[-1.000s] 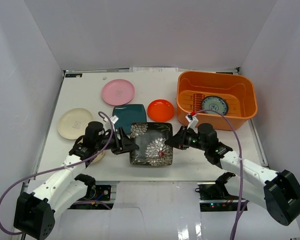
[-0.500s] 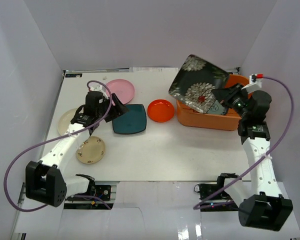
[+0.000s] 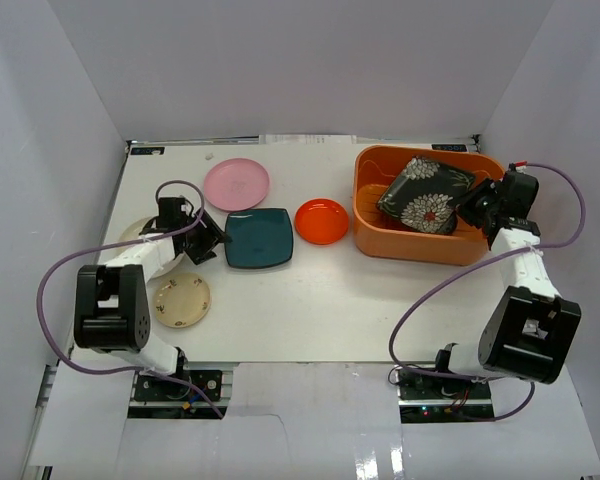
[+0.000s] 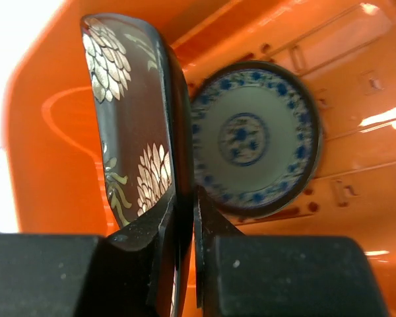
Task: Place the plates into the plastic bin on the countertop
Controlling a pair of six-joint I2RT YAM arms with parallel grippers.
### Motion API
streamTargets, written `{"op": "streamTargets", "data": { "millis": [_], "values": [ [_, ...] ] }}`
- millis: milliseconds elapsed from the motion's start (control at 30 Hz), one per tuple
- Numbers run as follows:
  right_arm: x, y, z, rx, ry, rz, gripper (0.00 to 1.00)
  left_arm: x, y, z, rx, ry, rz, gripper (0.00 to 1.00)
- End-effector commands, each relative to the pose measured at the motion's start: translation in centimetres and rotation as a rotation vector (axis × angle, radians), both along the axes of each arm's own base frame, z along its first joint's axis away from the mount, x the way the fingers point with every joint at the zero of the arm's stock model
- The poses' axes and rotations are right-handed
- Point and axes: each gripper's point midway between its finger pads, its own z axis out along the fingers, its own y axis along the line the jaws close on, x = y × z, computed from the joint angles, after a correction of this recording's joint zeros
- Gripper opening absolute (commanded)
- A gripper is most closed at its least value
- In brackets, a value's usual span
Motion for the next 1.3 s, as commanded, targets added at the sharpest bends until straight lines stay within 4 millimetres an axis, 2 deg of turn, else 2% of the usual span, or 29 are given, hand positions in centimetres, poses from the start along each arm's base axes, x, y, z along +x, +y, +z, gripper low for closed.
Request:
{"op": "streamTargets", "data": {
  "millis": [0, 100, 200, 233, 300, 333, 400, 433, 500, 533, 600, 633, 667, 700, 767, 833, 867, 933, 967, 1000, 1033, 1067, 1100, 1167, 1200, 1267],
  "values": [
    [3.6, -0.9, 6.1, -0.072, -0.195, 0.005, 0.08, 1.1, -1.5, 1.0, -0.071, -0.038, -0.054, 0.72],
    [4.4, -1.0, 4.1, -0.078, -0.148, 0.004, 0.11, 1.2, -2.2, -0.2, -0.103, -0.009, -0.064, 0.72],
    [4.7, -0.3, 1.7, -0.094, -0.077, 0.020, 0.23, 1.5, -2.5, -1.7, -0.106, 0.028, -0.062, 0.69],
    [4.7, -0.1, 1.2, -0.096, -0.061, 0.026, 0.32, 1.6, -2.6, -2.0, -0.106, 0.033, -0.062, 0.68],
    [4.7, 0.0, 0.1, -0.101, -0.034, 0.026, 0.41, 1.4, -2.6, -3.4, -0.109, 0.068, -0.054, 0.65],
    [4.6, 0.0, -0.2, -0.102, -0.028, 0.027, 0.51, 1.5, -2.8, -3.7, -0.118, 0.069, -0.051, 0.63],
    [4.5, -0.1, -0.5, -0.104, -0.020, 0.023, 0.63, 1.2, -2.9, -4.6, -0.120, 0.090, -0.046, 0.57],
    [4.4, 0.0, -0.7, -0.106, -0.017, 0.024, 0.76, 1.2, -2.9, -4.9, -0.121, 0.091, -0.038, 0.54],
    [4.2, -0.1, -0.2, -0.110, -0.024, 0.022, 0.86, 1.1, -2.8, -5.3, -0.120, 0.095, -0.026, 0.46],
    [4.1, 0.0, 0.1, -0.111, -0.027, 0.022, 0.94, 0.9, -2.6, -5.5, -0.113, 0.095, -0.017, 0.36],
    [3.7, -0.2, 1.9, -0.121, -0.064, 0.009, 1.00, 0.7, -2.5, -5.5, -0.107, 0.092, -0.007, 0.26],
    [3.5, 0.0, 2.5, -0.122, -0.076, 0.009, 0.93, 0.6, -2.4, -5.3, -0.103, 0.080, -0.003, 0.14],
    [3.1, 0.1, 4.2, -0.125, -0.116, 0.005, 0.90, 0.6, -2.2, -5.2, -0.098, 0.074, 0.006, 0.08],
    [2.8, 0.3, 5.0, -0.126, -0.135, 0.008, 0.90, 0.5, -2.1, -5.1, -0.095, 0.070, 0.012, 0.02],
    [1.6, 1.0, 7.1, -0.126, -0.190, 0.019, 0.90, 0.3, -2.1, -4.5, -0.098, 0.043, 0.019, 0.00],
    [0.6, 2.6, 8.3, -0.103, -0.233, 0.069, 0.90, 0.2, -2.2, -3.9, -0.109, 0.017, 0.020, 0.00],
    [-0.5, 3.6, 9.9, -0.098, -0.288, 0.098, 0.90, -0.4, -2.3, -3.4, -0.118, -0.001, 0.017, 0.00],
    [-2.6, 7.7, 9.0, -0.052, -0.302, 0.227, 0.90, -1.1, -2.6, -2.5, -0.142, -0.028, 0.010, 0.00],
    [-4.1, 9.3, 10.3, -0.051, -0.364, 0.272, 0.90, -1.2, -2.7, -1.8, -0.151, -0.061, 0.007, 0.00],
    [-5.4, 11.2, 8.5, -0.032, -0.353, 0.331, 0.90, -2.0, -3.0, -0.8, -0.166, -0.094, -0.005, 0.00],
    [-7.2, 14.8, 8.0, -0.002, -0.359, 0.437, 0.90, -2.3, -3.1, -0.1, -0.176, -0.115, -0.013, 0.00],
    [-8.9, 16.3, 8.7, 0.012, -0.411, 0.485, 0.91, -3.2, -3.3, -0.1, -0.184, -0.122, -0.021, 0.00],
    [-11.3, 19.3, 6.1, 0.049, -0.372, 0.588, 0.91, -3.5, -3.6, 1.8, -0.206, -0.179, -0.040, 0.00],
    [-14.1, 21.9, 5.2, 0.112, -0.369, 0.670, 0.91, -4.3, -4.3, 3.2, -0.244, -0.224, -0.069, 0.00],
    [-16.4, 24.2, 3.6, 0.145, -0.344, 0.758, 0.91, -5.0, -4.6, 4.3, -0.268, -0.266, -0.085, 0.00],
    [-18.1, 26.0, 2.5, 0.187, -0.312, 0.808, 0.91, -6.2, -5.7, 5.5, -0.337, -0.285, -0.127, 0.00]
  ]
}}
